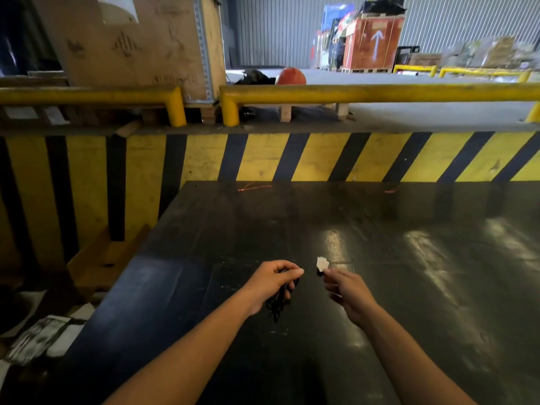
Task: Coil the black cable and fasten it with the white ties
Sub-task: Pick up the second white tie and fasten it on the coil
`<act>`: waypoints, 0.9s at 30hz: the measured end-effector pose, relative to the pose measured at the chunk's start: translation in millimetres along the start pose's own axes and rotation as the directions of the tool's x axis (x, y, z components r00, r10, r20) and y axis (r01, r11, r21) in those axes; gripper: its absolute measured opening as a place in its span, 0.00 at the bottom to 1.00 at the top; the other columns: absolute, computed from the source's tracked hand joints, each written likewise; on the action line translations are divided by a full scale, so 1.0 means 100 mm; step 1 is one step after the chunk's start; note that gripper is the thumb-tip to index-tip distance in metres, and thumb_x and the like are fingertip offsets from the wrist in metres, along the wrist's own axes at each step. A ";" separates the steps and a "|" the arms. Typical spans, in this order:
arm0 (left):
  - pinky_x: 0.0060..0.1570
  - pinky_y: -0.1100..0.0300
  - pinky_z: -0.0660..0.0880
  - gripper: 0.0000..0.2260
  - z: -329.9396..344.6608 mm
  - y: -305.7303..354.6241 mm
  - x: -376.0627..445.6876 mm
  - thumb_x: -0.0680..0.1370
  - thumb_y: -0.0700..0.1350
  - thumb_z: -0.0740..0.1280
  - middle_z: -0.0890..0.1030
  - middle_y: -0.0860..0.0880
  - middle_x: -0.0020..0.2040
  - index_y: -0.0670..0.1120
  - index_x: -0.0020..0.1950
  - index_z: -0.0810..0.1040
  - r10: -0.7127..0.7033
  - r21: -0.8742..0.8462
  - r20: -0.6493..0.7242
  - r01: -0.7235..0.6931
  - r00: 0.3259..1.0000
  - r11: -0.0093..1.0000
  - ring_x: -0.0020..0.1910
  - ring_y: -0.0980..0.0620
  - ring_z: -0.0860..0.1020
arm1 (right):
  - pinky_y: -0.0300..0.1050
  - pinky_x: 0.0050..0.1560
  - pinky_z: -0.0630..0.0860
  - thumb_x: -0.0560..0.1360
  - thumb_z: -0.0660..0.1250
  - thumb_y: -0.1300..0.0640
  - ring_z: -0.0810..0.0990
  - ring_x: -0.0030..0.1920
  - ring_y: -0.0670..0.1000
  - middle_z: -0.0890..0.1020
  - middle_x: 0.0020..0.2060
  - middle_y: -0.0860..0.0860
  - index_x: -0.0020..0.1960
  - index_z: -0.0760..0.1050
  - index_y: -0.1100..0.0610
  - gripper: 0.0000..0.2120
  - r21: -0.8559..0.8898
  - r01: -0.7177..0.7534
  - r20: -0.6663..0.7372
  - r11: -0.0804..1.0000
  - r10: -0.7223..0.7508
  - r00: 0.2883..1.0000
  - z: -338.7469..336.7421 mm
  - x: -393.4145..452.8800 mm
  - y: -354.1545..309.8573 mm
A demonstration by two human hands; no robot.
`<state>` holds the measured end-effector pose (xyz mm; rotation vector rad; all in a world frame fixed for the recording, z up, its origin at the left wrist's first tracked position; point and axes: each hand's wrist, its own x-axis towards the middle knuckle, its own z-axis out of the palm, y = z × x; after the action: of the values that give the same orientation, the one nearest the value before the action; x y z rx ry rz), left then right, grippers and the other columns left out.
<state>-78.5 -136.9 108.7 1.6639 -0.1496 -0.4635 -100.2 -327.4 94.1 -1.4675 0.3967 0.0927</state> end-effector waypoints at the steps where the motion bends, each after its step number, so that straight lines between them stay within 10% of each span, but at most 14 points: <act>1: 0.34 0.62 0.75 0.09 0.02 0.08 0.03 0.74 0.51 0.71 0.80 0.50 0.35 0.48 0.51 0.82 0.038 0.027 0.012 -0.038 0.999 0.999 0.29 0.55 0.78 | 0.39 0.33 0.66 0.76 0.66 0.60 0.70 0.29 0.46 0.75 0.29 0.49 0.42 0.80 0.59 0.06 0.026 0.047 0.020 0.999 -0.047 0.999 0.05 -0.03 -0.18; 17: 0.32 0.65 0.75 0.05 -0.07 0.91 0.10 0.78 0.41 0.67 0.79 0.55 0.29 0.49 0.47 0.81 0.425 0.153 0.044 -0.426 0.904 0.891 0.27 0.57 0.76 | 0.41 0.36 0.68 0.74 0.67 0.59 0.71 0.33 0.46 0.77 0.31 0.50 0.39 0.81 0.60 0.07 -0.240 0.432 0.163 0.869 -0.403 0.901 0.23 -0.32 -1.24; 27: 0.31 0.65 0.74 0.05 -0.11 1.17 0.01 0.80 0.40 0.62 0.76 0.52 0.32 0.47 0.49 0.78 0.462 0.260 0.106 -0.472 0.881 0.842 0.26 0.57 0.74 | 0.30 0.43 0.69 0.73 0.70 0.54 0.75 0.45 0.43 0.75 0.52 0.47 0.60 0.75 0.54 0.17 -0.720 0.656 0.241 0.226 -0.805 0.542 0.24 -0.38 -1.44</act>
<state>-53.9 -145.0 223.2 1.8171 -0.6639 -0.1013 -87.1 -313.2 243.8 -2.3960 -0.3284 -0.7853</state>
